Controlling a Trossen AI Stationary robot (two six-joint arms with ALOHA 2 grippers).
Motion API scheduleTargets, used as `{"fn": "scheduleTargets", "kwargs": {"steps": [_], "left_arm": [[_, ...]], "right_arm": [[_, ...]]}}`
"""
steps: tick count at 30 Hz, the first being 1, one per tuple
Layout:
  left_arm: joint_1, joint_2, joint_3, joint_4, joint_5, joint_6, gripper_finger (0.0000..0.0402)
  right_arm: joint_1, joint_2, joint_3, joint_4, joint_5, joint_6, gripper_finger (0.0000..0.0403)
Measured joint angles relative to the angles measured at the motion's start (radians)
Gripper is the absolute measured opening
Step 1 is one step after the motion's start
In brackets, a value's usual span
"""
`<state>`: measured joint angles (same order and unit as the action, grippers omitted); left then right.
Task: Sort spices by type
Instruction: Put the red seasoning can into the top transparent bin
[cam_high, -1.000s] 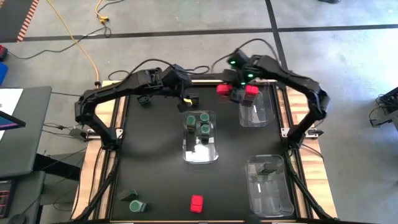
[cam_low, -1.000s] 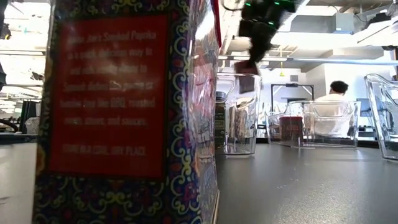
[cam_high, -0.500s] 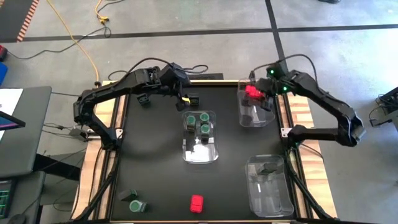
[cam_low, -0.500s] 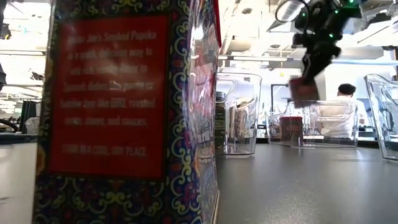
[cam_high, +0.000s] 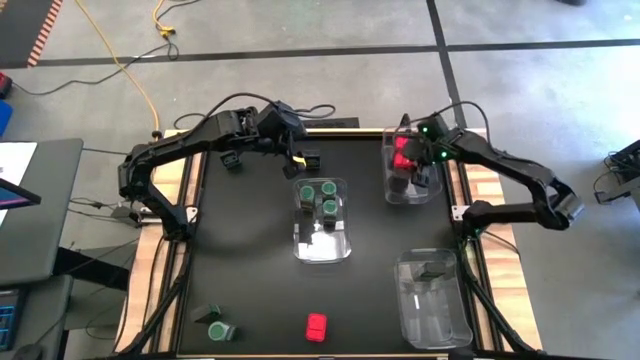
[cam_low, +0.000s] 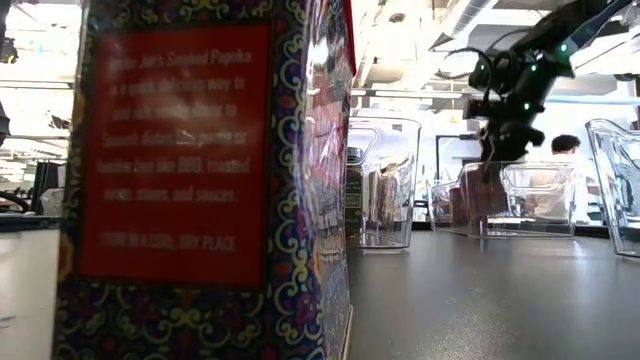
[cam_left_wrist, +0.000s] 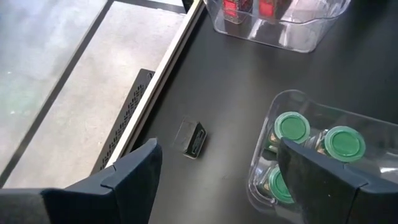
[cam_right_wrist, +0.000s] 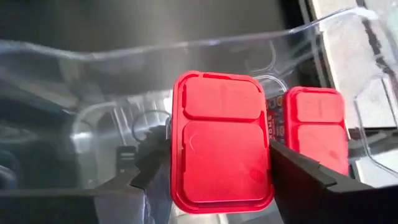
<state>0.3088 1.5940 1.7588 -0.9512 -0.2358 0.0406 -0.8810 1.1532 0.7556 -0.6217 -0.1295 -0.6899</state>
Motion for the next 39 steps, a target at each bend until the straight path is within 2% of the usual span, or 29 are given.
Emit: {"fn": "scheduleTargets", "kwargs": {"steps": [10,15,29,39], "left_arm": [[0.000,0.000,0.000,0.000,0.019,0.000,0.0306],[0.000,0.000,0.000,0.000,0.021,0.000,0.0306],[0.000,0.000,0.000,0.000,0.021,-0.003,0.0306],[0.000,0.000,0.000,0.000,0.020,-0.002,0.0306]], "right_arm": [[-0.056,0.076,-0.072,0.164,-0.004,-0.043,0.0241],[-0.091,0.089,-0.072,0.154,-0.007,-0.046,0.0240],[-0.091,0.087,-0.072,0.103,-0.002,-0.153,0.0240],[-0.090,0.087,-0.066,0.075,0.051,-0.175,0.0251]]}}
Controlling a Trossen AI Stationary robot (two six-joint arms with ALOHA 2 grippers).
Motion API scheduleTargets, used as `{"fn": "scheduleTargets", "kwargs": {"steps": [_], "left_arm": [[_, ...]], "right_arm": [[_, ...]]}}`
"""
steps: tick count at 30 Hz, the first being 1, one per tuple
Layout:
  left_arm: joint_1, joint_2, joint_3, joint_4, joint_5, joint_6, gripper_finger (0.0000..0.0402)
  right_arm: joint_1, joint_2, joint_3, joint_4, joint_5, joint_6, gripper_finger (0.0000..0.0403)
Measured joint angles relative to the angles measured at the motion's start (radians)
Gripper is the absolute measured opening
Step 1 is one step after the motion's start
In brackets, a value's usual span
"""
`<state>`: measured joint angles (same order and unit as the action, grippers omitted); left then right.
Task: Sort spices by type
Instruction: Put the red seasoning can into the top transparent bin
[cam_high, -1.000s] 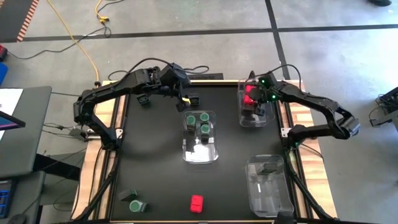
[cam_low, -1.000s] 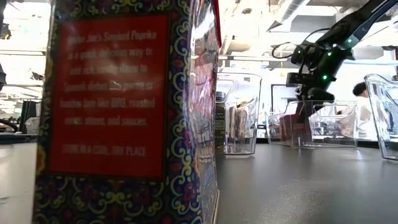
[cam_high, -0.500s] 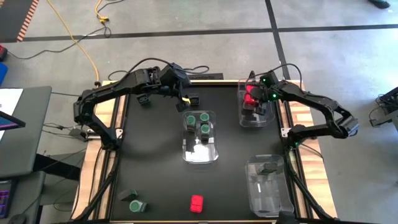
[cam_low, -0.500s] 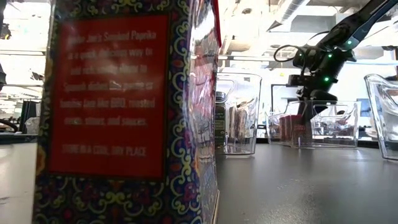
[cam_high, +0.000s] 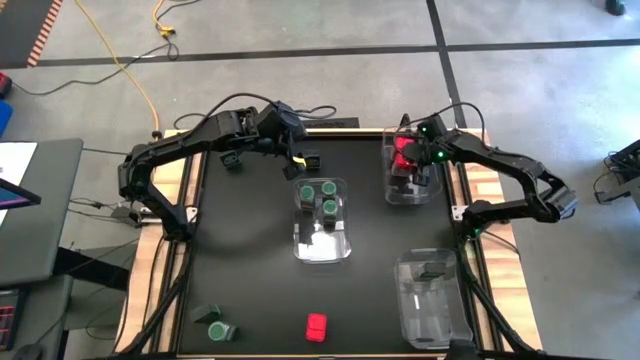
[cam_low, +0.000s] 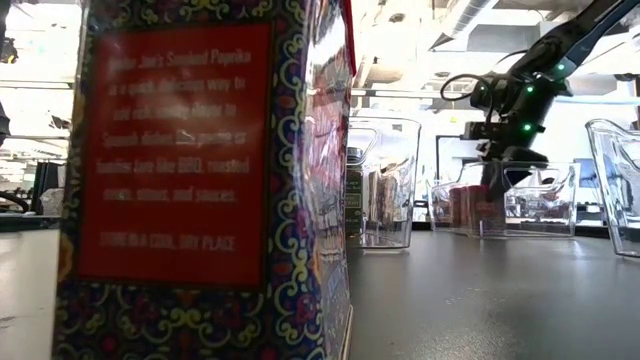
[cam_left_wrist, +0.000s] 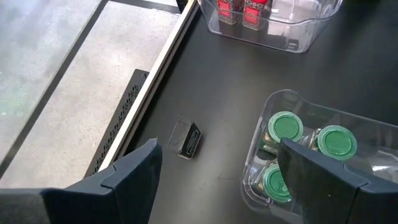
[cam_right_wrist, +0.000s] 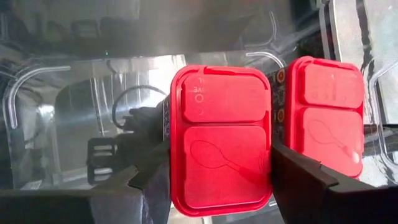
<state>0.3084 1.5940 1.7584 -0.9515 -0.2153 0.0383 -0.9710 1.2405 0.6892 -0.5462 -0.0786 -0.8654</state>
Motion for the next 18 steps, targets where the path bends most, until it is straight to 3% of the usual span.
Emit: {"fn": "scheduleTargets", "kwargs": {"steps": [18], "left_arm": [[0.000,0.000,0.000,0.000,0.000,-0.001,0.0306]], "right_arm": [[0.000,0.003,0.042,-0.056,0.010,0.072,0.0259]]}}
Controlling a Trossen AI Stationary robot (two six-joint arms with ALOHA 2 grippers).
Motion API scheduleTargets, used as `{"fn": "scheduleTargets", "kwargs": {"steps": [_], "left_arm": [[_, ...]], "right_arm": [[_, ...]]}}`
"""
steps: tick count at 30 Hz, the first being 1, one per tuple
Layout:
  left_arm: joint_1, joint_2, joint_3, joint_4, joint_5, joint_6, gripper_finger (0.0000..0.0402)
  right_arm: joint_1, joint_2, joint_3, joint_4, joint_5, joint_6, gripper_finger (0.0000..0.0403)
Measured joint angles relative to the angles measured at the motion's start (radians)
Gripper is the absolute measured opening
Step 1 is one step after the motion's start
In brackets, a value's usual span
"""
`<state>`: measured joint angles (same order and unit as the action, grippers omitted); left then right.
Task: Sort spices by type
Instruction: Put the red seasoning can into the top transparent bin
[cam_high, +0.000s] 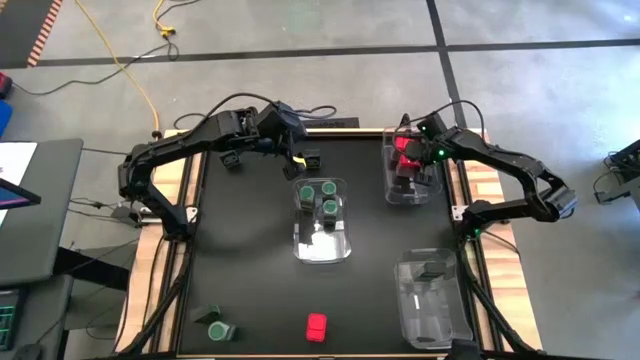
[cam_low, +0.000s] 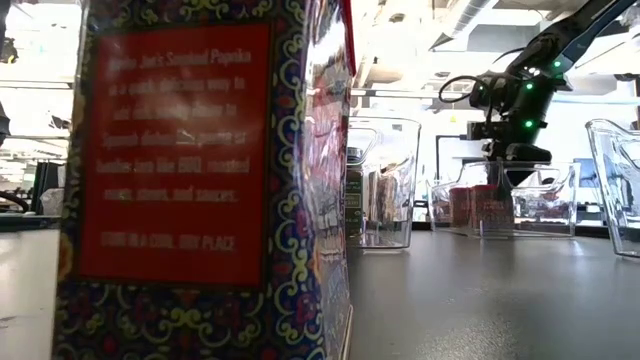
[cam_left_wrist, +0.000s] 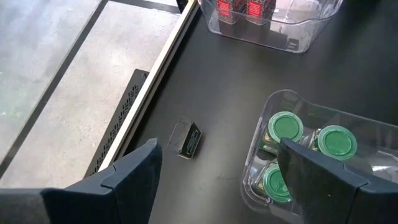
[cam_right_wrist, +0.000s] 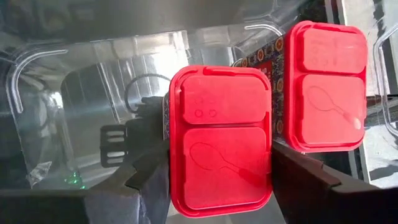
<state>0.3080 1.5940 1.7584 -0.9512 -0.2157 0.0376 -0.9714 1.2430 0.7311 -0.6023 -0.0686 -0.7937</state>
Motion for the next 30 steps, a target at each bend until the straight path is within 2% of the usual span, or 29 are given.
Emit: {"fn": "scheduleTargets", "kwargs": {"steps": [30], "left_arm": [[-0.001,0.000,0.000,0.000,0.032,-0.016,0.0306]], "right_arm": [[0.000,0.000,0.002,-0.013,-0.010,-0.036,0.0261]]}}
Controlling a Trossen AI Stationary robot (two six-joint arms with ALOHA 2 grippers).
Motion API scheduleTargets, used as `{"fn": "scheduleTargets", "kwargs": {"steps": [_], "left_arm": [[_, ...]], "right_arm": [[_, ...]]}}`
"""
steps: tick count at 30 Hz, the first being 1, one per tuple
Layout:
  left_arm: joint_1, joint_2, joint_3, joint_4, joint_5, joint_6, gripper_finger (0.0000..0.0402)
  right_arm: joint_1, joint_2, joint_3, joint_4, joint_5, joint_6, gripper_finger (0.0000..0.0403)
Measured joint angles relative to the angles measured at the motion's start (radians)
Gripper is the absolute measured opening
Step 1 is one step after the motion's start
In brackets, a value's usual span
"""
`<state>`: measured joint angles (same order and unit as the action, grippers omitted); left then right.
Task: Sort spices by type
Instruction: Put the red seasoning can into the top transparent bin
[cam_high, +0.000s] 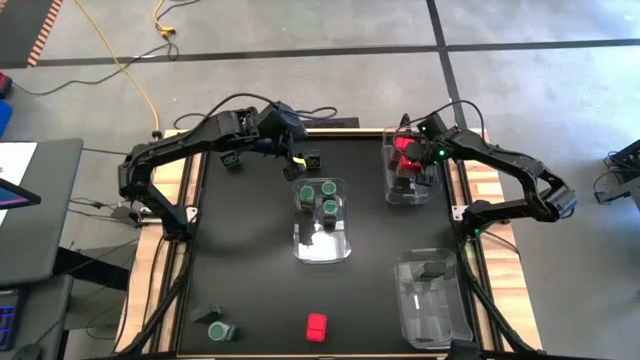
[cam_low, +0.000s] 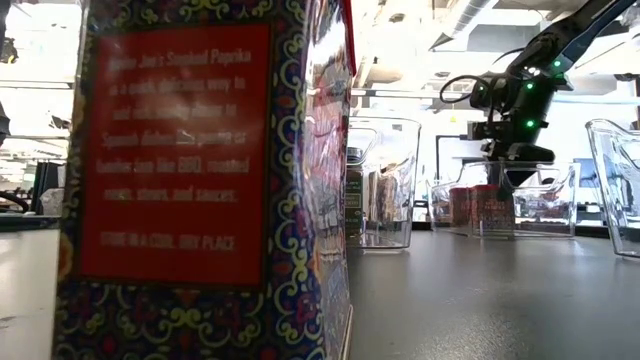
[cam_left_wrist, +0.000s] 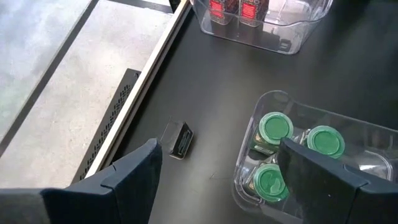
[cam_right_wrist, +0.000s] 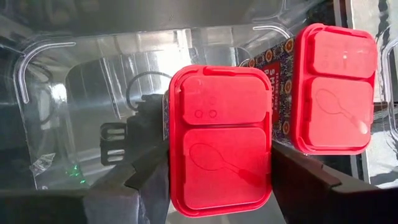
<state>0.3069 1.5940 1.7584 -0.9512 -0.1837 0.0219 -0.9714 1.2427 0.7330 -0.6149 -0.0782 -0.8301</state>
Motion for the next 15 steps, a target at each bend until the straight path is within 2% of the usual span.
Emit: {"fn": "scheduleTargets", "kwargs": {"steps": [6,15], "left_arm": [[0.000,0.000,0.000,0.000,0.000,-0.013,0.0306],[0.000,0.000,0.000,0.000,0.001,-0.019,0.0306]], "right_arm": [[0.000,0.002,0.001,-0.009,-0.002,0.019,0.0282],[0.000,-0.002,0.001,0.009,-0.002,-0.009,0.0382]]}}
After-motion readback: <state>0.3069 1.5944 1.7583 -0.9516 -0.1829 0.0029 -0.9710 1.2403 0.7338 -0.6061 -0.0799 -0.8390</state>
